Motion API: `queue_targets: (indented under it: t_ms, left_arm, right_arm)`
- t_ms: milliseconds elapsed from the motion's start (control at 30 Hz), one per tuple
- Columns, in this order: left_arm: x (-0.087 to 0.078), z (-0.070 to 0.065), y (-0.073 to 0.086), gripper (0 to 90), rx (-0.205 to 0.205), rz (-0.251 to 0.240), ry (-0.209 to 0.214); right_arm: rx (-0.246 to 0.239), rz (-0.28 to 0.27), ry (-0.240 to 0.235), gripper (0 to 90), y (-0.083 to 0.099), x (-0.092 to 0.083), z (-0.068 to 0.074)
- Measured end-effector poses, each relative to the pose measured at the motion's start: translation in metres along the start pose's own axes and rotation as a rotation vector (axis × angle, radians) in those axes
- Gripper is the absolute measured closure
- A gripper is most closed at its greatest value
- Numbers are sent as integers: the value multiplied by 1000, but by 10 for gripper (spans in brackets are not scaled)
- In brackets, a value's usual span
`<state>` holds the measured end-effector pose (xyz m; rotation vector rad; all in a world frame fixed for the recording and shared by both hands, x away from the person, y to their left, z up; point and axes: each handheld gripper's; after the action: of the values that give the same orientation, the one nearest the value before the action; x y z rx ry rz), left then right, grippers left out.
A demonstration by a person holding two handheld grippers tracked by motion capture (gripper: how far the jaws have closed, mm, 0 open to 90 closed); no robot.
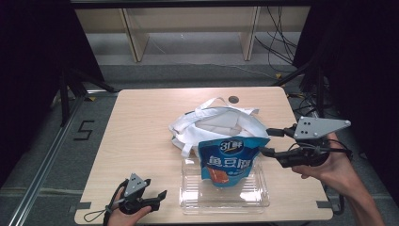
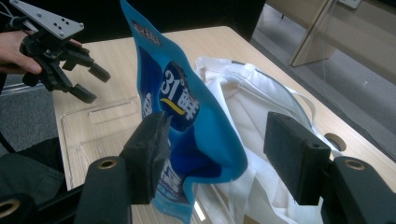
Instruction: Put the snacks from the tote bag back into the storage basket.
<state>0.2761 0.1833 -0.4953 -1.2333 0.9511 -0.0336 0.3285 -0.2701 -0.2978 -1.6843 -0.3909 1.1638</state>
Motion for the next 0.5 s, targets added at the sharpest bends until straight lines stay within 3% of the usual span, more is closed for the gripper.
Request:
queue_targets:
  t_ms: [67,167,300,500]
  left_arm:
    - [0,-1,0,256,-18,0,0]
    - [0,-1,0,255,-20,-1,0]
    - [0,-1,0,256,-17,0,1]
    - [1,-2,0,256,-27,-8,3]
  right_arm:
    - [20,-12,11,403,5,-1,1]
    - [-1,-15,34,400,9,-2,-1]
    - [41,-28,30,399,15,-5,0]
    - [49,-33,36,397,25,-11,-3]
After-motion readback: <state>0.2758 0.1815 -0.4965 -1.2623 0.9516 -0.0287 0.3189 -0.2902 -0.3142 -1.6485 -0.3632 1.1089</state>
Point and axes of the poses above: each handheld gripper's, and its own axes: x roughly forward along the jaws, y roughly out of its underside, z roughly to its left, and after that the axes turned 8 degrees about x, right-handed
